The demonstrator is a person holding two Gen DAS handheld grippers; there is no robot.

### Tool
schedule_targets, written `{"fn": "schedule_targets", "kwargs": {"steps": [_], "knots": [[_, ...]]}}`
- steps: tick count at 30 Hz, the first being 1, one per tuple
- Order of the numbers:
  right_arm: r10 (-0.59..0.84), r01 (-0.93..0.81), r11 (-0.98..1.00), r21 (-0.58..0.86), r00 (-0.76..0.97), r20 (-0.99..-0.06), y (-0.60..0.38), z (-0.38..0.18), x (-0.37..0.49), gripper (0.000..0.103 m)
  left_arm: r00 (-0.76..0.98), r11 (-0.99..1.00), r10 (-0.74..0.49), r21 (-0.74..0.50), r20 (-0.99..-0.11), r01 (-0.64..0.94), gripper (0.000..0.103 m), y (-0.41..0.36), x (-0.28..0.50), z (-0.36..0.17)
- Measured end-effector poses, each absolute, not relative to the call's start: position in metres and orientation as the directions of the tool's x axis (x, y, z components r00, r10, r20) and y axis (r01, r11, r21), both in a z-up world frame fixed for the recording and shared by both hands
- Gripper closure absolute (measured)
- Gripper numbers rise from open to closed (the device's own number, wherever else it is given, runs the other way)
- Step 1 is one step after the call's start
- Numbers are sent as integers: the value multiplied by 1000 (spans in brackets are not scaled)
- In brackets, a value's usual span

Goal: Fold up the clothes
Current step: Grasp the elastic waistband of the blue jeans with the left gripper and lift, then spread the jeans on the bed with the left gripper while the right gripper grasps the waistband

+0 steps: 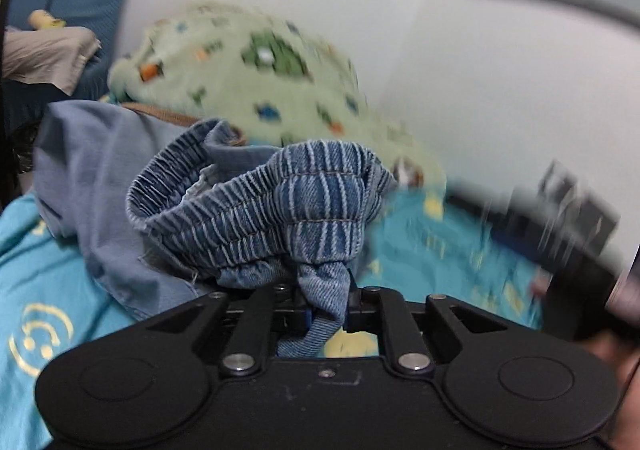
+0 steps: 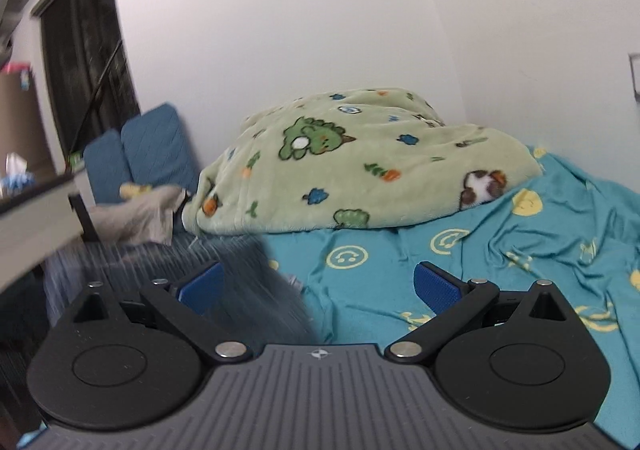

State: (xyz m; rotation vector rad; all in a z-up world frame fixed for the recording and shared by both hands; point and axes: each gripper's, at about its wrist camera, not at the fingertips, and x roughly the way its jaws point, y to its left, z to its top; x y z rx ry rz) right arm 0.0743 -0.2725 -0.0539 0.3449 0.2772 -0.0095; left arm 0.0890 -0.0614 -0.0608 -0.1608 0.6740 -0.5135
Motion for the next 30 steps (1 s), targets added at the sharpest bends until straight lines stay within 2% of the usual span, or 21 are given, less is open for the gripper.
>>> {"fn": "schedule_targets", "kwargs": {"steps": [5,7,9,12,13,14,16,19,21,23,27,30], "knots": [[52,62,935,350,950,-307,-278,-57,72,2,591,847,-512,-249,-623,471,90,-82,90,-76],[56,67,935,348,942,-331,-279,-58,74,2,582,842,-512,-235,-631,486,84,-84,87,-76],[65,67,932,356,935,-349,-281,-59,73,2,570,837,-518,-239,-637,493,72,-83,84,-74],[79,66,929,364,926,-369,-285,-60,73,2,544,815,-549,-261,-635,517,62,-83,65,-65],[82,65,932,358,921,-380,-286,-60,74,4,532,804,-562,-268,-633,531,61,-83,58,-63],[92,54,937,345,915,-393,-288,-58,76,12,524,796,-569,-266,-634,544,58,-83,51,-61],[104,30,946,323,915,-390,-295,-53,77,22,518,787,-570,-243,-638,567,51,-85,38,-59],[118,10,947,320,918,-378,-309,-43,76,22,509,762,-594,-233,-623,604,47,-84,22,-54],[121,-1,959,284,906,-405,-314,-40,76,22,506,739,-629,-251,-590,625,40,-79,17,-48],[125,-6,967,255,882,-453,-319,-41,76,22,526,738,-636,-246,-564,629,39,-74,17,-43],[173,-38,968,249,821,-544,-328,-48,82,22,585,779,-595,-216,-551,589,38,-68,26,-36],[173,-68,979,191,767,-617,-328,-56,89,22,684,873,-455,-135,-570,469,33,-60,43,-37]]}}
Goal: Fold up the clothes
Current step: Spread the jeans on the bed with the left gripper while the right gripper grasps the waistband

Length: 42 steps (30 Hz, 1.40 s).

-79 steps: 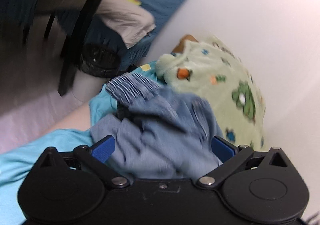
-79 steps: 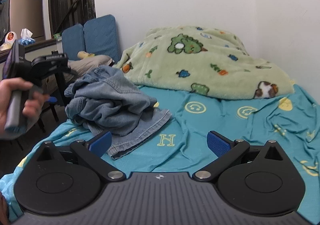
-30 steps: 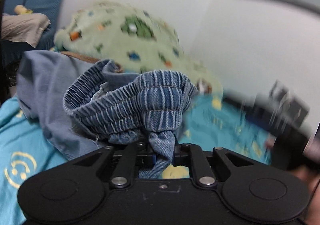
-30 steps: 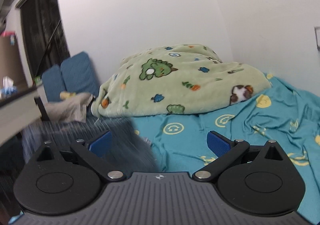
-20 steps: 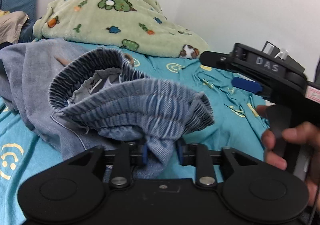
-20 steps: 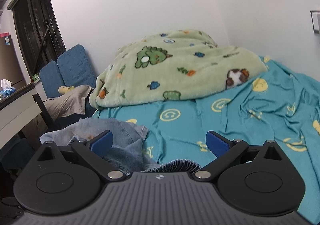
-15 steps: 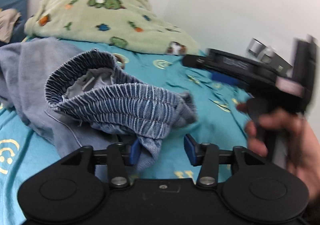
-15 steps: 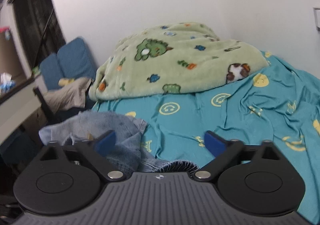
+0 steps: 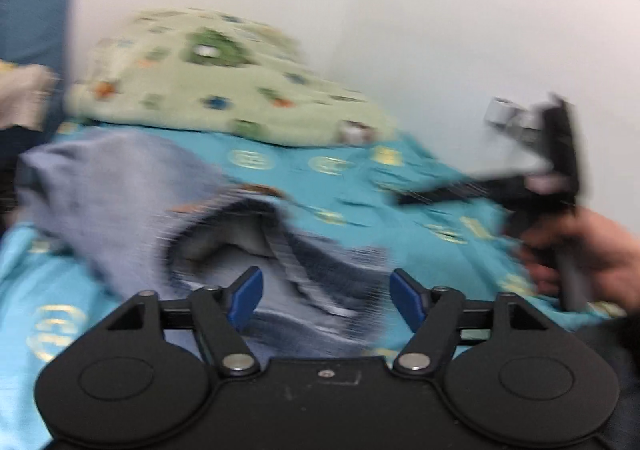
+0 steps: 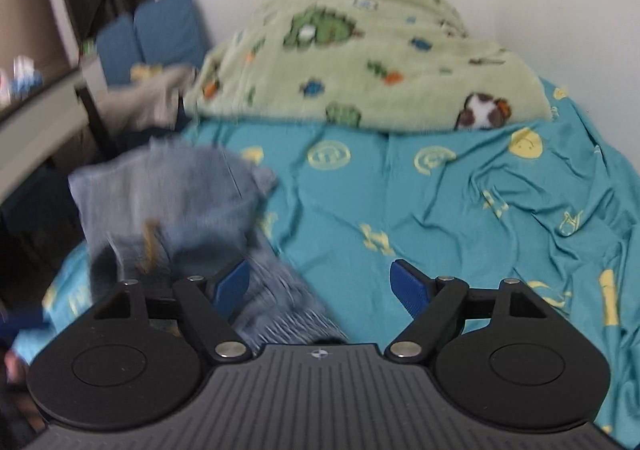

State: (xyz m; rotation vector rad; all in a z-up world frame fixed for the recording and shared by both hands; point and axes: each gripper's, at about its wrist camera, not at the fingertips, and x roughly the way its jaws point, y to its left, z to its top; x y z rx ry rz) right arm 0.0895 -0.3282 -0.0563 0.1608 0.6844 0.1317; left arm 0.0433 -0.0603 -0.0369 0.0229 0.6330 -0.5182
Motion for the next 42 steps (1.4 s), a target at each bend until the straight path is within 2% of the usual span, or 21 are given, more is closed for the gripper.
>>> {"fn": "schedule_targets", "kwargs": {"steps": [3,8,13,15,18,19,21,23,25,27,30,37,40,42], "knots": [[161,-108,987,119,706,-690,-333,-68,95,22,716,922,-347,-82,-606,378,33,-51,68,-43],[170,-93,985,142,585,-793,-351,-104,100,25,720,936,-276,-6,-636,353,33,-51,95,-56],[190,-122,982,148,520,-833,-337,-127,120,28,740,903,-223,151,-634,401,33,-79,109,-76],[225,-127,974,186,503,-835,-331,-134,131,31,743,896,-222,168,-632,411,33,-83,116,-82],[295,-93,953,290,511,-808,-329,-138,144,51,758,898,-250,149,-603,415,33,-84,126,-83],[318,-82,943,323,514,-797,-328,-139,148,61,764,902,-255,138,-592,408,34,-84,130,-82],[331,-55,930,362,552,-765,-324,-136,147,67,774,909,-270,113,-573,401,34,-83,137,-80],[317,-46,932,360,588,-745,-317,-131,145,91,777,914,-288,82,-561,398,38,-82,143,-77],[304,-50,934,353,630,-715,-311,-122,140,94,778,916,-313,43,-545,399,47,-80,146,-74],[305,-50,926,375,685,-661,-312,-111,133,95,776,913,-350,-7,-524,407,72,-74,147,-69],[286,-35,914,403,761,-582,-318,-96,123,95,784,912,-388,-83,-484,401,93,-64,146,-59],[142,76,921,383,849,-510,-337,-78,119,96,859,908,-395,-278,-327,312,96,-21,118,-12],[98,63,924,377,914,-395,-351,-62,119,97,845,897,-419,-298,-331,327,96,-16,90,-5],[80,41,933,358,944,-319,-358,-53,120,97,822,902,-425,-251,-379,351,96,-27,75,-12]]}}
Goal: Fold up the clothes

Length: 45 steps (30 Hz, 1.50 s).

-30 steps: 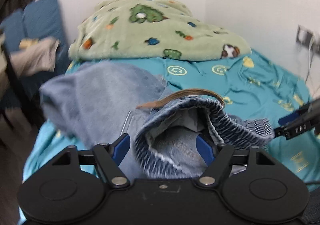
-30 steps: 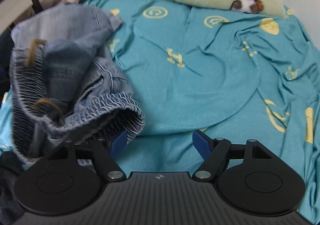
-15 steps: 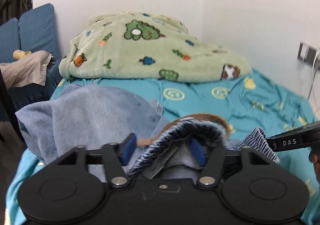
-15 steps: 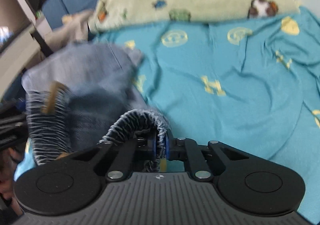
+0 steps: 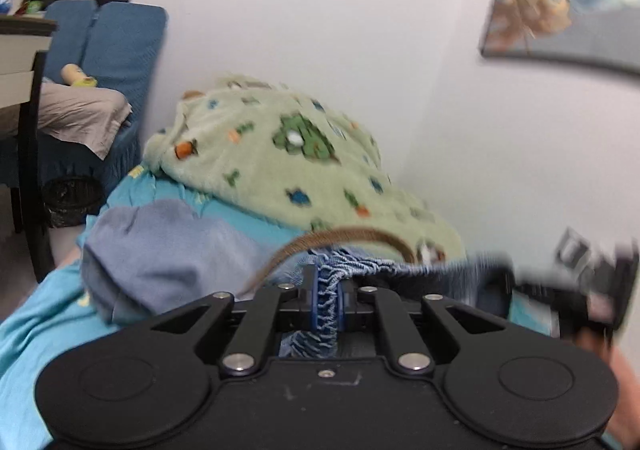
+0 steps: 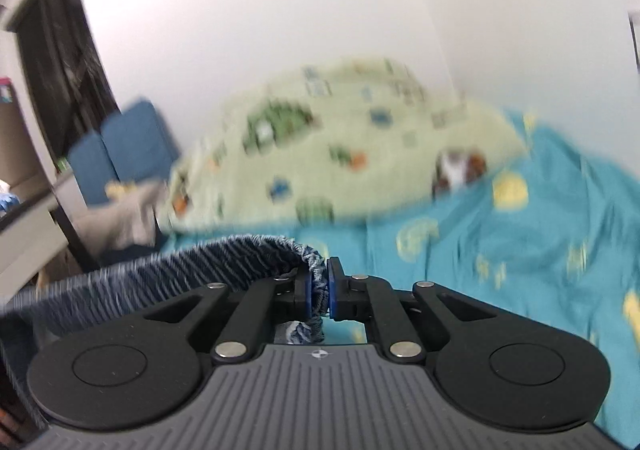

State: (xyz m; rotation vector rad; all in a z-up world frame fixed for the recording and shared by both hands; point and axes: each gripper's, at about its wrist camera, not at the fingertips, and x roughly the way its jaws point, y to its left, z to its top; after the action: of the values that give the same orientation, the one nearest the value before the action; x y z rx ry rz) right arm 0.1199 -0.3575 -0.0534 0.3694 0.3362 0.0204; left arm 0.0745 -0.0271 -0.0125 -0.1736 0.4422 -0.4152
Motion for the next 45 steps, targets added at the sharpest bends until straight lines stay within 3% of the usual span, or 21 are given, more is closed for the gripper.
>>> {"fn": "schedule_targets", "kwargs": {"steps": [3,8,13,15,17,19,22,26,33,36,41,45], "knots": [[72,47,942,333,940,-335,-364,-58,127,96,778,910,-411,-156,-476,385,96,-55,63,-34],[60,140,932,335,850,-523,-378,-90,145,95,745,904,-363,-16,-559,428,94,-84,64,-64],[35,221,914,340,792,-610,-390,-103,140,82,754,892,-334,70,-566,447,91,-89,59,-71],[19,227,923,312,782,-623,-388,-101,139,81,762,892,-315,96,-566,441,78,-90,58,-73],[1,237,930,282,764,-646,-389,-103,138,72,776,895,-299,120,-555,431,71,-90,57,-73],[-14,257,931,261,737,-676,-391,-107,137,61,791,896,-286,143,-540,421,71,-91,55,-73],[-6,295,915,275,693,-721,-398,-115,136,60,798,891,-285,161,-532,425,70,-94,54,-74],[15,321,883,343,711,-703,-403,-112,128,60,799,887,-263,190,-541,421,69,-97,57,-79],[-6,150,971,188,796,-606,-357,-78,110,59,791,896,-252,174,-557,408,65,-94,59,-80],[9,111,979,174,819,-574,-344,-71,97,51,797,897,-255,174,-548,406,65,-94,59,-79],[1,175,960,220,780,-625,-349,-81,99,50,816,888,-272,193,-510,417,65,-99,55,-76],[-7,322,881,345,740,-673,-375,-100,103,50,829,871,-290,228,-477,436,64,-110,54,-78]]}}
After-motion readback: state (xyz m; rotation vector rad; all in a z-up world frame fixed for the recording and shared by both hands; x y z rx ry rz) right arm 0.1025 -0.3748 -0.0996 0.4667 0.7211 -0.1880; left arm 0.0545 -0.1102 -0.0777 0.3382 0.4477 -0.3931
